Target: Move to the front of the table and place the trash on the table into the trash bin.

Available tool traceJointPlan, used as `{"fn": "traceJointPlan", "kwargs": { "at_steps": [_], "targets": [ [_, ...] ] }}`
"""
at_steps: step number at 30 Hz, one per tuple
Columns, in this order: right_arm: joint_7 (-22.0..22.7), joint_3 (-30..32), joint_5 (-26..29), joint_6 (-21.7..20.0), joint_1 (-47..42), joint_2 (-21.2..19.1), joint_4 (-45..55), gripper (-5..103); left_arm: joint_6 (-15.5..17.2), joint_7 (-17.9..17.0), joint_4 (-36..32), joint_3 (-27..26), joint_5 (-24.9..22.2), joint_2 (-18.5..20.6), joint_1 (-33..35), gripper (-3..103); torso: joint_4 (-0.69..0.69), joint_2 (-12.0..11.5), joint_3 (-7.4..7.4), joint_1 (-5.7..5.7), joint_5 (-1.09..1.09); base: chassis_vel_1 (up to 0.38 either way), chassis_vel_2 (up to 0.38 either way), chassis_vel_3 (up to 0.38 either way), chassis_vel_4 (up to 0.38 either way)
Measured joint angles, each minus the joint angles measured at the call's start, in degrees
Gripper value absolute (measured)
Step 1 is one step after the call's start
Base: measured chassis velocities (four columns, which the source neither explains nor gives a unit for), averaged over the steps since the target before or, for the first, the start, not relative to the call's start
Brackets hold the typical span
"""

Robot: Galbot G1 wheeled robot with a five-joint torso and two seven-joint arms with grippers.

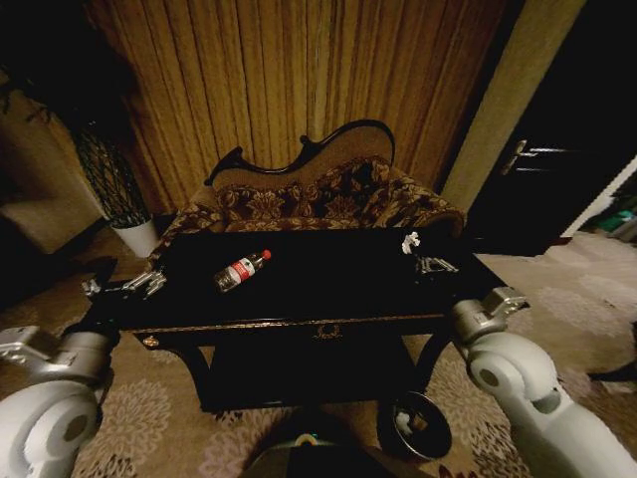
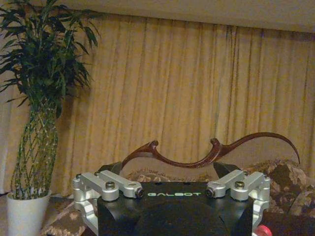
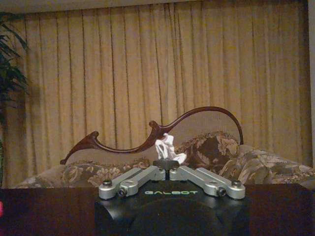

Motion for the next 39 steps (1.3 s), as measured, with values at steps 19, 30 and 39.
{"fn": "traceJointPlan", "kwargs": {
  "at_steps": [19, 30, 39],
  "targets": [
    [0.02, 0.29, -1.25, 1.04, -1.51, 1.22, -0.49, 0, 0.00, 0.03, 0.00, -0.03, 0.17, -0.30, 0.42, 100, 0.00, 0.00, 0.00, -0.01, 0.00, 0.113, -0.111, -0.108, 0.110],
    [-0.39, -0.80, -3.65, 1.74, -2.64, 2.57, -1.57, 0, -0.02, 0.06, 0.00, -0.13, 0.23, -0.35, 0.64, 100, 0.01, 0.02, -0.01, -0.03, 0.00, 0.102, -0.093, -0.098, 0.096],
    [-2.82, -1.75, -10.66, 2.70, -6.40, 7.04, -17.03, 0, -0.07, 0.07, 0.00, -0.15, 0.21, -0.32, 0.48, 100, -0.01, -0.01, 0.01, 0.02, 0.02, 0.007, -0.010, -0.005, 0.005]
  ]
}}
